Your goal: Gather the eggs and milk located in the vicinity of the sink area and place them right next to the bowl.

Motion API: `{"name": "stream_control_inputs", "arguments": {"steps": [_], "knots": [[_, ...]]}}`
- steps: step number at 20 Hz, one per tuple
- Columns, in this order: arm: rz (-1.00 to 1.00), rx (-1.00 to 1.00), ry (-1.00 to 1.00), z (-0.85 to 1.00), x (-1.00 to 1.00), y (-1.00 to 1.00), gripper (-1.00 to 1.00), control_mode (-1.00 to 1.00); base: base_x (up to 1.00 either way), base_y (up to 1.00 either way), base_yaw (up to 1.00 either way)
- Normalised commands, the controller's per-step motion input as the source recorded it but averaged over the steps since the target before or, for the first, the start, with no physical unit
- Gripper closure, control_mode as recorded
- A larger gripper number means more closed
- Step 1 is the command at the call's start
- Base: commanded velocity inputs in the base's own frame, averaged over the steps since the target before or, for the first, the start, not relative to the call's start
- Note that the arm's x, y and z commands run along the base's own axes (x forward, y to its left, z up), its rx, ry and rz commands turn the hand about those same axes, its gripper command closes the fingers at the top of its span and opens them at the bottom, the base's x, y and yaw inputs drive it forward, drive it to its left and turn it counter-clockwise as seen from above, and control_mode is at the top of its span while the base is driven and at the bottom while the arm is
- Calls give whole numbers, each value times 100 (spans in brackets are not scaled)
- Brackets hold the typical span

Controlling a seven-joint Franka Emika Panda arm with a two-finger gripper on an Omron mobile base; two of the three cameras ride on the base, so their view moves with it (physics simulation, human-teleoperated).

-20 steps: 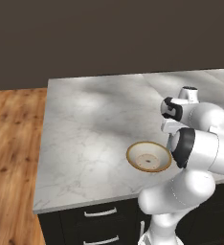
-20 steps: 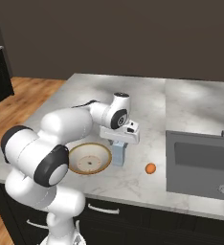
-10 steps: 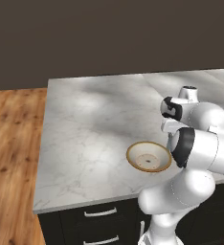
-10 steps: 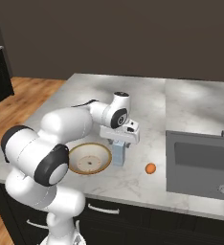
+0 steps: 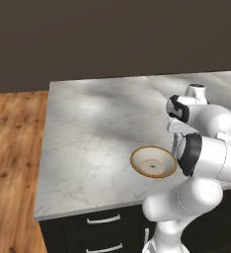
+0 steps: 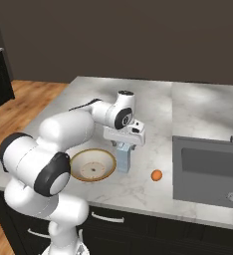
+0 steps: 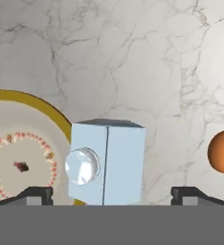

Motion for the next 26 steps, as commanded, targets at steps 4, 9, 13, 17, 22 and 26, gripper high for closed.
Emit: {"name": "stream_control_inputs", "arguments": {"steps": [4,9,13,17,22,26], "knots": [[0,0,0,57,-6,0,-100,-100,0,0,0],[-1,-14,6,15,-5,-34,-100,-100,0,0,0],[-1,-18,1,0,0,-90,-100,-100,0,0,0],[-6,-8,0,-8,0,-100,-100,-100,0,0,0],[-12,9,0,-13,0,-80,-100,-100,0,0,0],[0,7,0,-30,0,0,-100,-100,0,0,0]]}}
